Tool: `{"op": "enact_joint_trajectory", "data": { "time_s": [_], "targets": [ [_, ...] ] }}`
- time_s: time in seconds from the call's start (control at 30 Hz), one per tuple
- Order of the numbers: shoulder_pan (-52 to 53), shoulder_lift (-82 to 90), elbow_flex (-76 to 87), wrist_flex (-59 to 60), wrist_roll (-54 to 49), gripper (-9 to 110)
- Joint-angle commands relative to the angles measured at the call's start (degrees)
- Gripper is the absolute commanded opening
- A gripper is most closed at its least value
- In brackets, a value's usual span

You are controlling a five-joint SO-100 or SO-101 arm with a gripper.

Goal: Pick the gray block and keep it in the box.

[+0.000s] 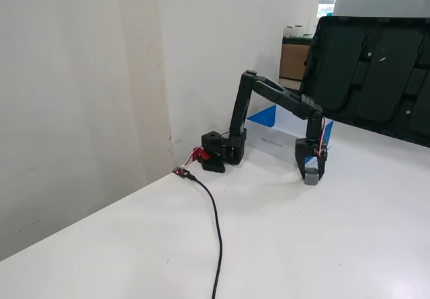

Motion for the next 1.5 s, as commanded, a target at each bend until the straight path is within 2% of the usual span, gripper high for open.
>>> {"op": "enact_joint_trajectory", "data": {
  "time_s": [0.0,0.27,0.57,1.1,1.33,1.47],
  "targets": [
    [1.67,2.2,-4.75,2.81,0.09,7],
    [0.79,12.57,-15.56,13.18,0.53,7],
    [-7.73,16.26,-36.39,26.89,0.79,7],
    [-41.04,31.9,-16.44,24.96,3.43,8],
    [-45.97,29.62,-13.36,22.24,3.96,9],
    [-46.32,28.56,-11.16,19.07,3.96,18]
  ]
}}
